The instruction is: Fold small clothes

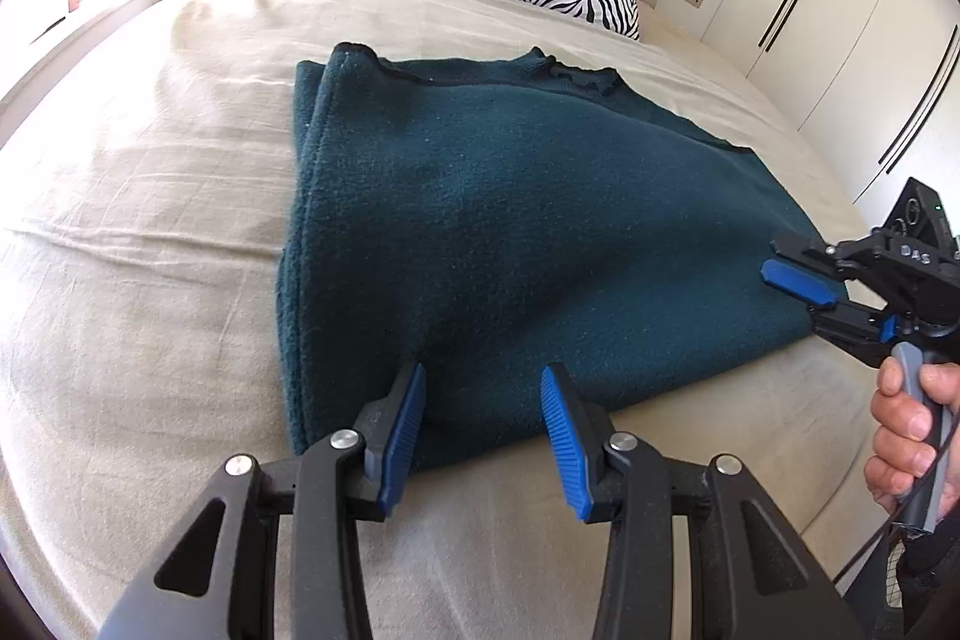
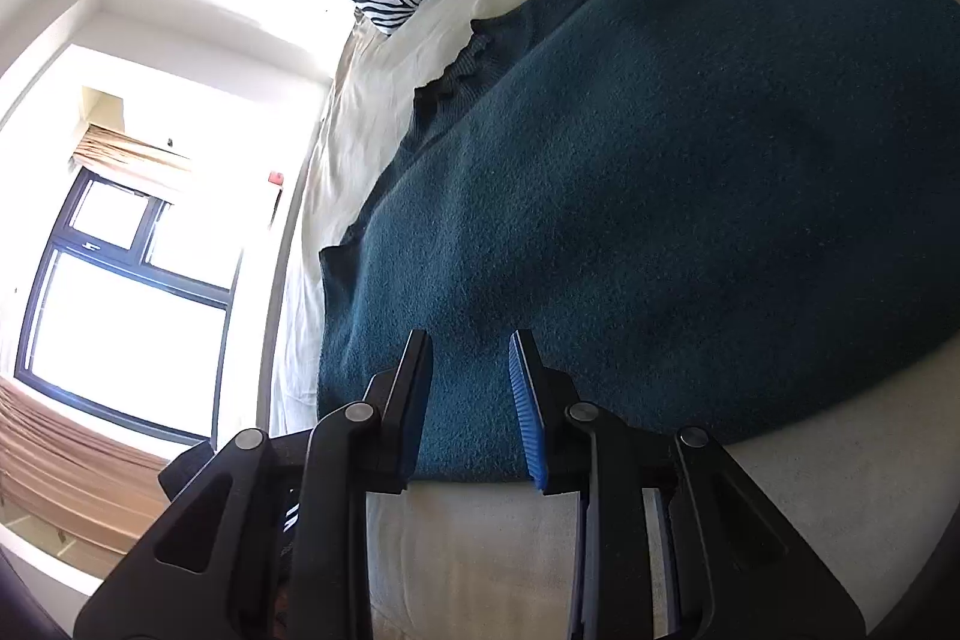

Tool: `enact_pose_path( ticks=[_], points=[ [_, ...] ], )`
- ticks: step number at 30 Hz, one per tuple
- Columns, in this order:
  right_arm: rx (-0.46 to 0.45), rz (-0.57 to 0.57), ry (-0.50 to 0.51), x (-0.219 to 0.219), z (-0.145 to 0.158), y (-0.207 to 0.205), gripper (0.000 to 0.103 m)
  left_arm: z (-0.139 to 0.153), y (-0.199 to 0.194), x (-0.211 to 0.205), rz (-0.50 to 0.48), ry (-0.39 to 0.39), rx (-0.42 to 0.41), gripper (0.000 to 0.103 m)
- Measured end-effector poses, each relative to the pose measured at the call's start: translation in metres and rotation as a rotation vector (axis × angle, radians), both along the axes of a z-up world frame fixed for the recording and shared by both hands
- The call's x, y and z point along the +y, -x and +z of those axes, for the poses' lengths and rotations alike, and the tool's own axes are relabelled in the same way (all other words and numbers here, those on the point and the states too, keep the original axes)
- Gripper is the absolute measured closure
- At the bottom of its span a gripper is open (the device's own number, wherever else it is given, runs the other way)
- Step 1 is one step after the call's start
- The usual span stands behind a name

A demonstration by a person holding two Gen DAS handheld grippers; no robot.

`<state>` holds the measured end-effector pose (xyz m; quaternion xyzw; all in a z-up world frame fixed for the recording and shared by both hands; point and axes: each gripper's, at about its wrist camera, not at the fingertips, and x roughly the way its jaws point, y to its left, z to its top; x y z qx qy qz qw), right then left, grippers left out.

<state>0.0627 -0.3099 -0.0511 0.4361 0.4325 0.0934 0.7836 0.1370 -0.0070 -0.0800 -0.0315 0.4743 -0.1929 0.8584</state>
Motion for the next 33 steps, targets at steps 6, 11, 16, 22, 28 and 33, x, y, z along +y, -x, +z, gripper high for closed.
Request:
enact_pose_path(
  ticks=[6,11,16,22,28,33],
  points=[
    [-0.003,0.015,-0.018,0.002,-0.009,-0.014,0.076,0.028,0.01,0.022,0.056,0.07,-0.03,0.045],
    [-0.019,0.063,-0.036,0.025,-0.011,-0.027,0.051,0.038,-0.007,0.03,0.091,0.147,-0.062,0.037],
    [-0.041,0.148,-0.025,0.051,-0.01,-0.05,0.051,0.027,-0.03,0.031,0.122,0.14,-0.035,0.037],
    [-0.052,0.161,-0.027,0.05,-0.007,-0.07,0.051,0.026,-0.047,0.053,0.212,0.136,-0.055,0.033],
    [-0.058,0.164,-0.064,0.046,-0.007,-0.083,0.051,-0.009,-0.064,0.067,0.193,0.362,0.138,0.034],
    [-0.062,0.224,-0.058,0.061,-0.002,-0.102,0.051,-0.023,-0.069,0.065,0.187,0.486,0.221,0.034]
  ],
)
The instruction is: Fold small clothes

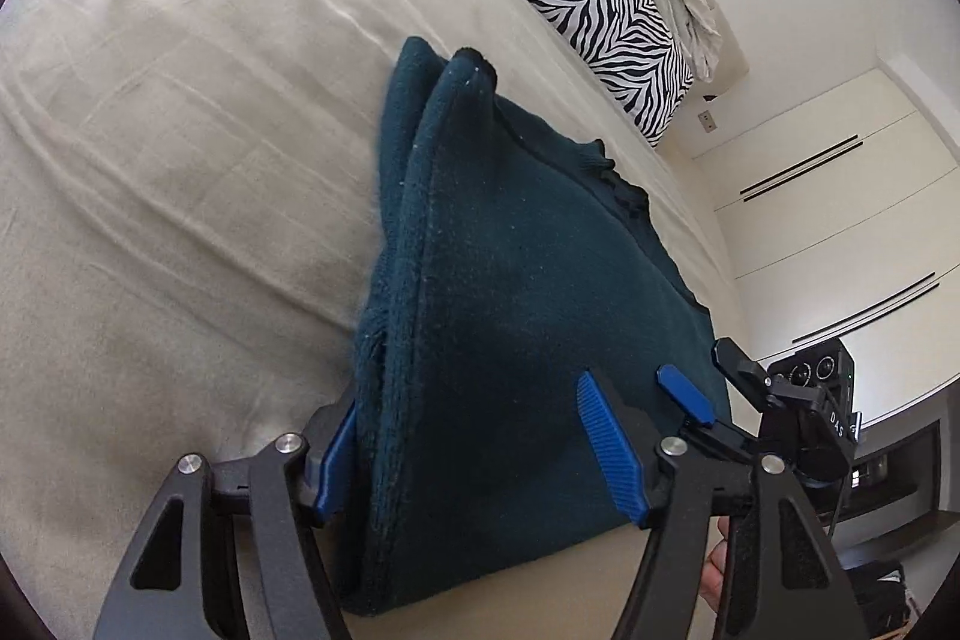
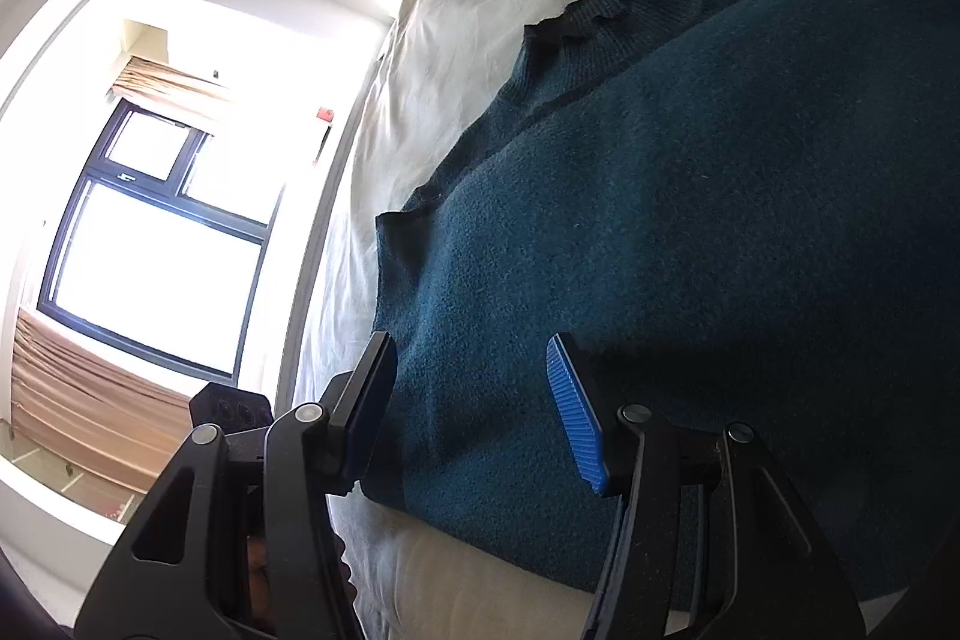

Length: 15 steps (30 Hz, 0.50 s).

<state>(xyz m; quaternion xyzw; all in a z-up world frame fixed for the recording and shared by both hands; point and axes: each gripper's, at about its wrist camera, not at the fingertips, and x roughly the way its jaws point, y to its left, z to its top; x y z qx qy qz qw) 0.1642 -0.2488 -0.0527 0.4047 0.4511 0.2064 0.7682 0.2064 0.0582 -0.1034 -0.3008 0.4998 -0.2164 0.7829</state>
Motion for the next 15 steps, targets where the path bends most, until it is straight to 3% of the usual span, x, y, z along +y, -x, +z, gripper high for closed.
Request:
enact_pose_path(
  ticks=[6,9,11,15],
  points=[
    [0.018,0.039,-0.038,0.012,-0.003,-0.023,0.051,-0.008,-0.006,0.006,-0.028,0.056,0.077,0.039],
    [0.03,0.053,-0.045,0.018,-0.008,-0.03,0.051,-0.013,-0.009,0.007,-0.037,0.088,0.125,0.058],
    [0.037,0.063,-0.044,0.022,-0.01,-0.034,0.051,-0.02,-0.01,0.005,-0.05,0.099,0.159,0.086],
    [0.044,0.077,-0.035,0.022,-0.014,-0.041,0.051,-0.022,-0.007,0.005,-0.045,0.12,0.16,0.09]
  ],
)
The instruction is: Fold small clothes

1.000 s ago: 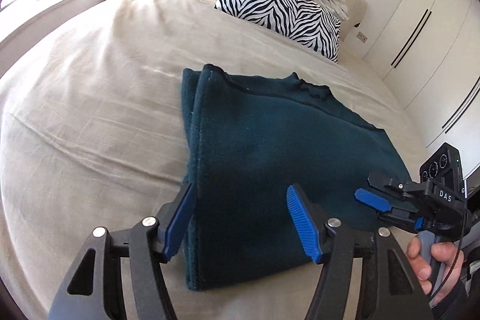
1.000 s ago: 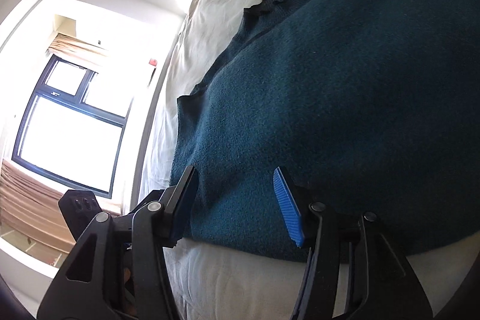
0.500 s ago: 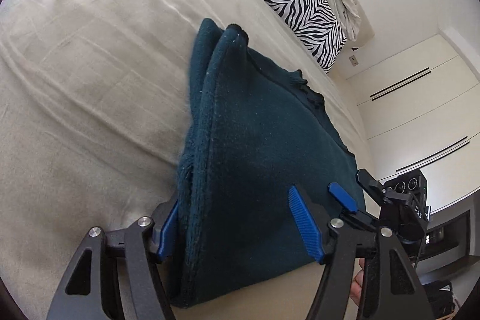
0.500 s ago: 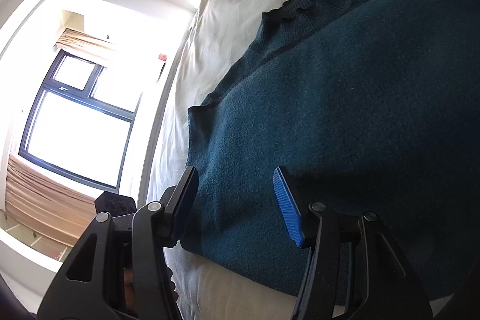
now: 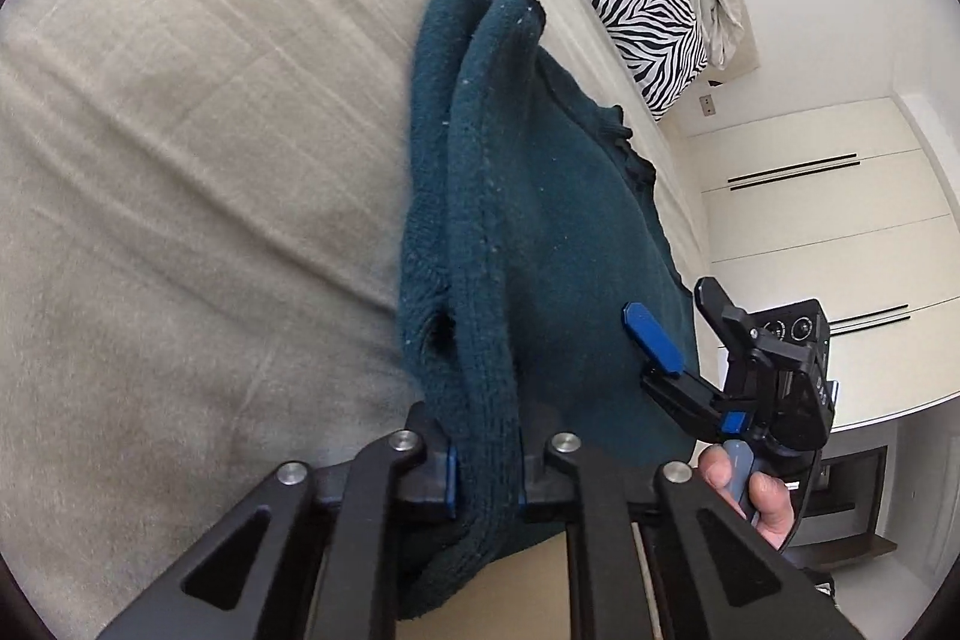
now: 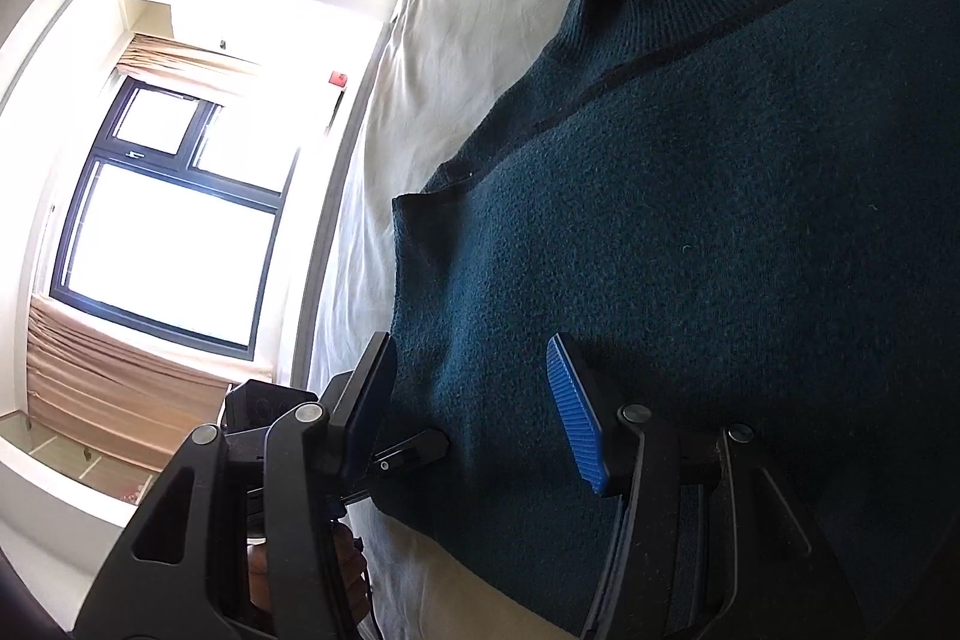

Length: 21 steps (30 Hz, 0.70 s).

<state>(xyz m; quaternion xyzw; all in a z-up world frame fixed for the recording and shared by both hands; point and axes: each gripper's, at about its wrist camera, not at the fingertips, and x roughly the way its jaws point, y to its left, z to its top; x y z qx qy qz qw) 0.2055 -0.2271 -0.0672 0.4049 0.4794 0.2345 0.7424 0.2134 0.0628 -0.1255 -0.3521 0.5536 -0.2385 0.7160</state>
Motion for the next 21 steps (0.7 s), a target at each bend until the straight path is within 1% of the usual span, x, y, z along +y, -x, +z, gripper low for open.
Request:
enact_pose_path(
  ticks=[1,4,7,11,13,14,17,18,19,20,21],
  points=[
    [0.004,0.008,0.0,-0.001,-0.004,-0.002,0.053,0.001,0.002,0.001,0.004,0.008,0.0,0.091],
    [0.016,0.005,-0.047,-0.009,-0.011,-0.004,0.053,0.011,0.007,0.0,0.006,0.013,-0.024,0.092],
    [0.006,-0.007,-0.073,-0.018,-0.004,0.0,0.053,0.029,0.007,-0.007,0.005,0.03,-0.059,0.092],
    [-0.033,-0.045,-0.16,-0.05,0.011,0.008,0.051,0.064,0.001,-0.03,-0.028,0.02,-0.127,0.092],
    [-0.053,-0.076,-0.203,-0.075,0.019,0.013,0.05,0.083,-0.002,-0.055,-0.064,0.018,-0.166,0.092],
    [-0.061,-0.094,-0.229,-0.09,0.022,0.015,0.047,0.09,-0.004,-0.068,-0.082,0.021,-0.18,0.092],
    [-0.068,-0.152,-0.297,-0.136,0.025,0.024,0.045,0.11,-0.013,-0.127,-0.162,0.022,-0.231,0.092],
    [-0.068,-0.171,-0.313,-0.151,0.025,0.027,0.044,0.114,-0.015,-0.147,-0.19,0.017,-0.244,0.092],
    [-0.064,-0.193,-0.321,-0.166,0.023,0.03,0.04,0.116,-0.017,-0.168,-0.219,0.016,-0.253,0.092],
    [-0.058,-0.212,-0.322,-0.179,0.021,0.034,0.036,0.115,-0.018,-0.192,-0.257,0.018,-0.26,0.092],
    [-0.05,-0.228,-0.329,-0.191,0.018,0.036,0.035,0.111,-0.019,-0.212,-0.289,0.016,-0.263,0.092]
  ],
)
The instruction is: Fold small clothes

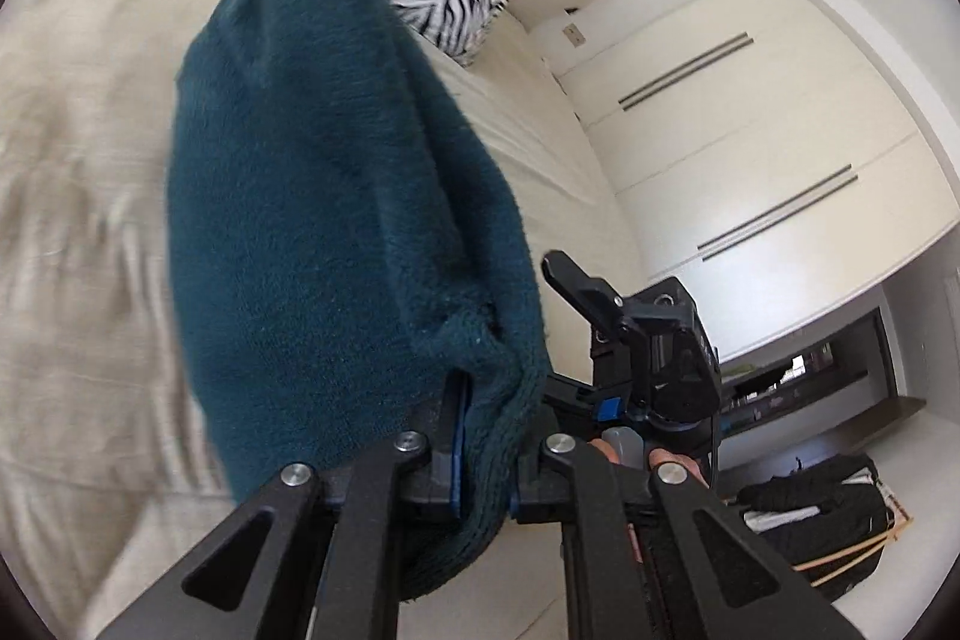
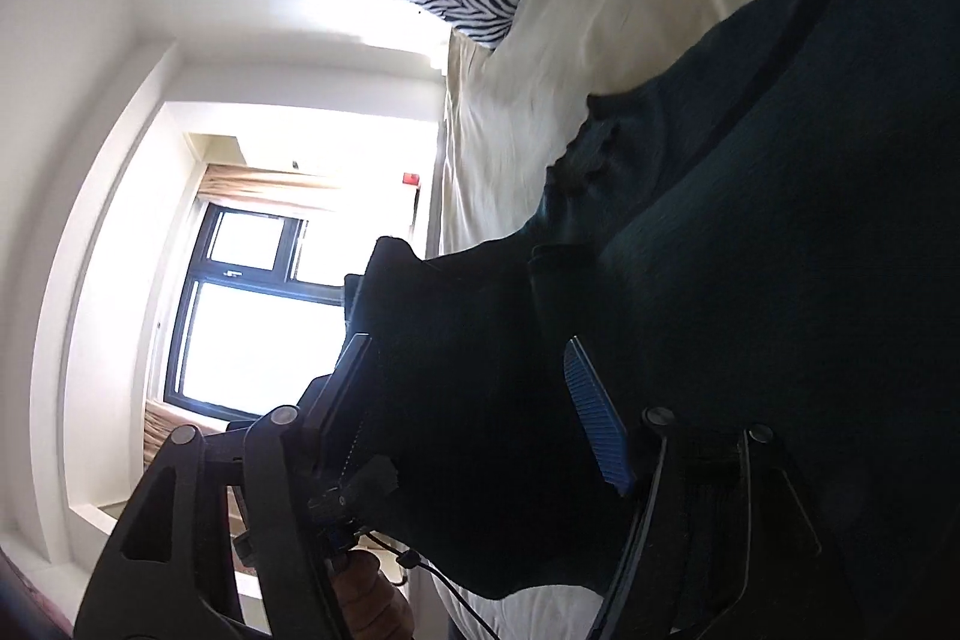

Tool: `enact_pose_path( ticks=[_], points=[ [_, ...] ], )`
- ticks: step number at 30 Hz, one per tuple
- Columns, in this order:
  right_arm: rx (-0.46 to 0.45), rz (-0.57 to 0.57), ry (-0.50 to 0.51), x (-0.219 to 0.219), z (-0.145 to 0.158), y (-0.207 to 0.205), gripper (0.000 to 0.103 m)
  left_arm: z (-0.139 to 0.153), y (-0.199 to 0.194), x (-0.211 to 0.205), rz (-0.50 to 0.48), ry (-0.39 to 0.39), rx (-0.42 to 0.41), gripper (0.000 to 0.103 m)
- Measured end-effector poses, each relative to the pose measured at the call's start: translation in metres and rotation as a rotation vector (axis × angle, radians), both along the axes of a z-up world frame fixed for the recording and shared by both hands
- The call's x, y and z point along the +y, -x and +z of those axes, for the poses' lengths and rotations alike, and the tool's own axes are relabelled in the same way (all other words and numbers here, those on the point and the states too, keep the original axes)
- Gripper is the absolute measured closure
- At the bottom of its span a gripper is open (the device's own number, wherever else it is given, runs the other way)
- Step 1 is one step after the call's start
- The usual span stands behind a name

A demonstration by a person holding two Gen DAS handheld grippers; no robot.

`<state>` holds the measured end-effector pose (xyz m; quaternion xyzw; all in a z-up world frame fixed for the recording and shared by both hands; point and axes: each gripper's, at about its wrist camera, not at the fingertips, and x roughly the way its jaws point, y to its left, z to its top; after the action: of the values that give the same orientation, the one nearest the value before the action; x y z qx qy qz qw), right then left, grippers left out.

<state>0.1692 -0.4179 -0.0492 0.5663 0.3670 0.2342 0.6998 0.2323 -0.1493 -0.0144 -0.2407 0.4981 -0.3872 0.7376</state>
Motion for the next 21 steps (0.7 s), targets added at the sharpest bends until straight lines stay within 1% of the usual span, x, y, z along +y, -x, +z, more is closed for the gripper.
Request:
enact_pose_path(
  ticks=[1,3,4,5,6,7,8,10,11,14,16,17,18,19,20,21],
  points=[
    [0.011,-0.012,-0.015,-0.011,-0.005,0.002,0.035,-0.006,-0.001,-0.018,-0.025,-0.007,-0.001,0.092],
    [0.051,-0.029,-0.042,-0.028,-0.017,0.006,0.035,-0.029,-0.005,-0.049,-0.07,-0.02,0.021,0.084],
    [0.077,-0.035,-0.047,-0.034,-0.025,0.008,0.034,-0.04,-0.007,-0.06,-0.086,-0.039,0.035,0.071],
    [0.093,-0.035,-0.052,-0.037,-0.031,0.009,0.036,-0.05,-0.008,-0.068,-0.09,-0.069,0.056,0.061],
    [0.102,-0.035,-0.05,-0.038,-0.036,0.01,0.036,-0.055,-0.005,-0.07,-0.094,-0.07,0.074,0.059],
    [0.094,-0.031,-0.056,-0.038,-0.039,0.01,0.036,-0.055,0.0,-0.069,-0.105,-0.041,0.075,0.054],
    [0.088,-0.025,-0.057,-0.037,-0.04,0.01,0.036,-0.049,0.005,-0.065,-0.112,-0.026,0.051,0.047],
    [0.091,-0.022,-0.04,-0.031,-0.041,0.005,0.036,-0.033,0.014,-0.057,-0.114,-0.038,-0.025,0.039],
    [0.1,-0.021,-0.029,-0.03,-0.041,0.002,0.036,-0.028,0.018,-0.05,-0.117,-0.029,-0.051,0.039],
    [0.112,-0.003,0.027,-0.023,-0.039,-0.006,0.036,-0.021,0.022,-0.024,-0.091,-0.013,-0.067,0.039],
    [0.14,0.014,0.082,-0.016,-0.038,-0.015,0.036,-0.022,0.026,-0.011,-0.077,-0.034,-0.084,0.039],
    [0.157,0.027,0.121,-0.013,-0.037,-0.021,0.036,-0.025,0.026,-0.004,-0.067,-0.046,-0.078,0.039],
    [0.167,0.046,0.163,-0.009,-0.035,-0.024,0.036,-0.026,0.037,0.001,-0.057,-0.049,-0.064,0.039],
    [0.175,0.067,0.218,-0.003,-0.033,-0.028,0.04,-0.03,0.037,0.006,-0.046,-0.044,-0.045,0.039],
    [0.187,0.089,0.278,0.002,-0.03,-0.031,0.054,-0.034,0.042,0.015,-0.038,-0.039,-0.035,0.039],
    [0.204,0.11,0.339,0.007,-0.029,-0.033,0.063,-0.034,0.043,0.02,-0.031,-0.036,-0.03,0.039]
  ],
)
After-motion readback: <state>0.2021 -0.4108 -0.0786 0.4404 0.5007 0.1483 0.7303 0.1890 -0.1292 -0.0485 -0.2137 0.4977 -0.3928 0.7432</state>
